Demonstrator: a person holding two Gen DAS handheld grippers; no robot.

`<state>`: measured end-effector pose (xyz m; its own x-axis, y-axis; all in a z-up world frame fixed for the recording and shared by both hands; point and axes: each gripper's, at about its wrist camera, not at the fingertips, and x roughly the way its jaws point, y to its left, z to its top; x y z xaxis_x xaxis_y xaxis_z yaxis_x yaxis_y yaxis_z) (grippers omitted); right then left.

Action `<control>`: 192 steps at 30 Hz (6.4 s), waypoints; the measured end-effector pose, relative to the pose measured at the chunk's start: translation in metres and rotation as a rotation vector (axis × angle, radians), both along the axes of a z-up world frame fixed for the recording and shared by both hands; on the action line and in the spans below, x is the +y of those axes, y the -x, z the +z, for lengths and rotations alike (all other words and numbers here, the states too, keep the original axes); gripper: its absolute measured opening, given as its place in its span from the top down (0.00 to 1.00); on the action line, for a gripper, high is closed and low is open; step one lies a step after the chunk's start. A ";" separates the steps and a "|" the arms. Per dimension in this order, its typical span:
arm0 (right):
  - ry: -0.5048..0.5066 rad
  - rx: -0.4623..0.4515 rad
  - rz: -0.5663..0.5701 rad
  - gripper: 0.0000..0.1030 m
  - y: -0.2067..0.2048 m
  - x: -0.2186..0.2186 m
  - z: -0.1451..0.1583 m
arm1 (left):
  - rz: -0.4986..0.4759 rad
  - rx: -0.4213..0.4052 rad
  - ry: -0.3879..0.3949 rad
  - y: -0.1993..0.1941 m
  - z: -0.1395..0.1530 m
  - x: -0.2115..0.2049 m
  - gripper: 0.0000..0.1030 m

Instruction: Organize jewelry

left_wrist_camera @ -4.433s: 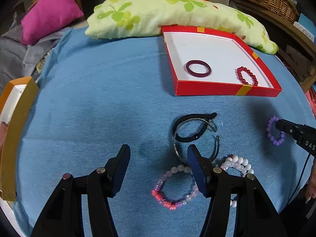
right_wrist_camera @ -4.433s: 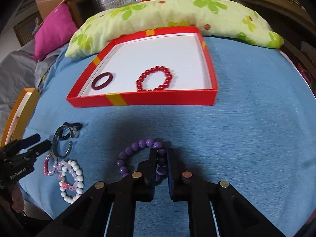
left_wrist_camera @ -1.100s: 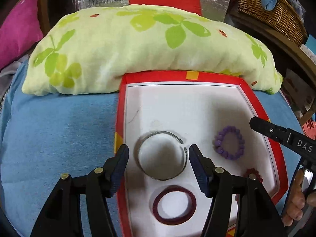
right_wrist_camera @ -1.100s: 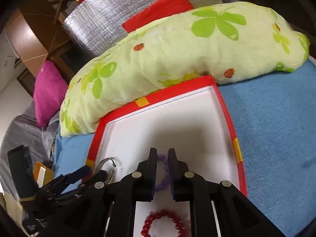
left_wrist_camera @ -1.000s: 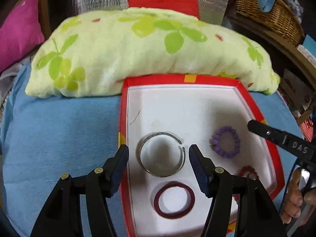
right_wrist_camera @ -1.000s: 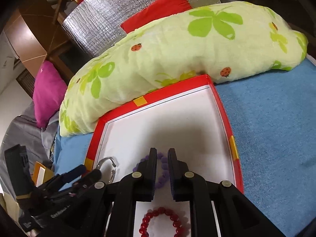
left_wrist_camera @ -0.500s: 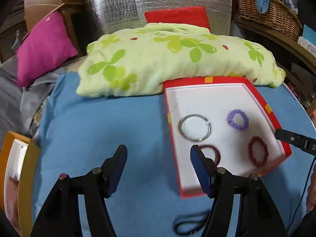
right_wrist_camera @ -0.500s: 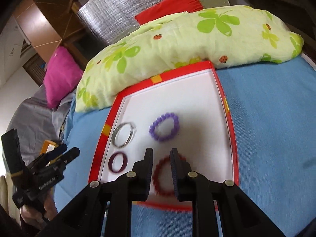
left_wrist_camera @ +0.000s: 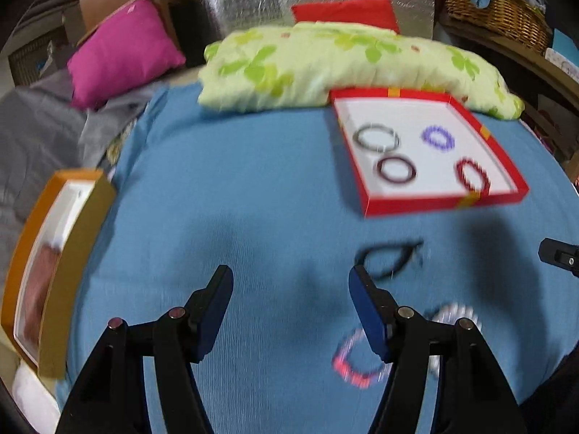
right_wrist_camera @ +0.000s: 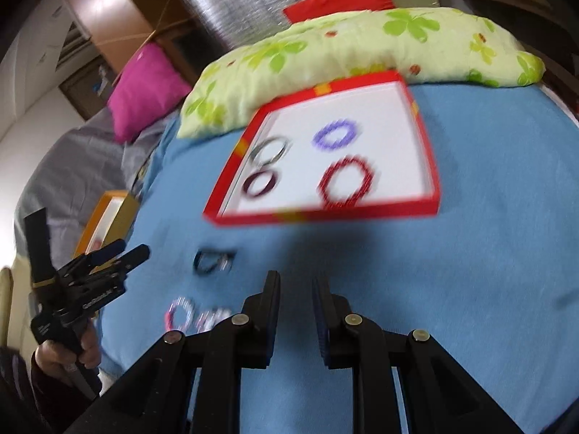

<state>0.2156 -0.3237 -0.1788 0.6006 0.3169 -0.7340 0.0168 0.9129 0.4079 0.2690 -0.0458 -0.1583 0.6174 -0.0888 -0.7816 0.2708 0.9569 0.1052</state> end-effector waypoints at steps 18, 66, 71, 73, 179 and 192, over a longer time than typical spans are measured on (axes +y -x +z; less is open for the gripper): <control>0.015 0.061 0.236 0.80 0.007 0.075 -0.036 | 0.019 0.039 -0.026 0.002 -0.016 0.015 0.35; 0.042 -0.058 0.097 0.92 0.003 0.012 -0.010 | -0.195 0.164 0.012 0.009 -0.046 -0.024 0.90; 0.027 -0.053 0.001 0.92 0.007 -0.019 -0.008 | -0.186 0.147 0.051 0.004 -0.038 -0.019 0.92; 0.029 -0.046 -0.019 0.92 0.007 -0.027 -0.010 | -0.187 0.137 0.073 0.004 -0.034 -0.018 0.92; -0.120 -0.109 -0.189 0.92 -0.193 -0.113 0.007 | -0.298 0.047 0.266 -0.207 0.036 -0.163 0.92; -0.321 -0.047 -0.261 0.92 -0.258 -0.111 -0.036 | -0.266 0.100 0.203 -0.260 -0.003 -0.185 0.92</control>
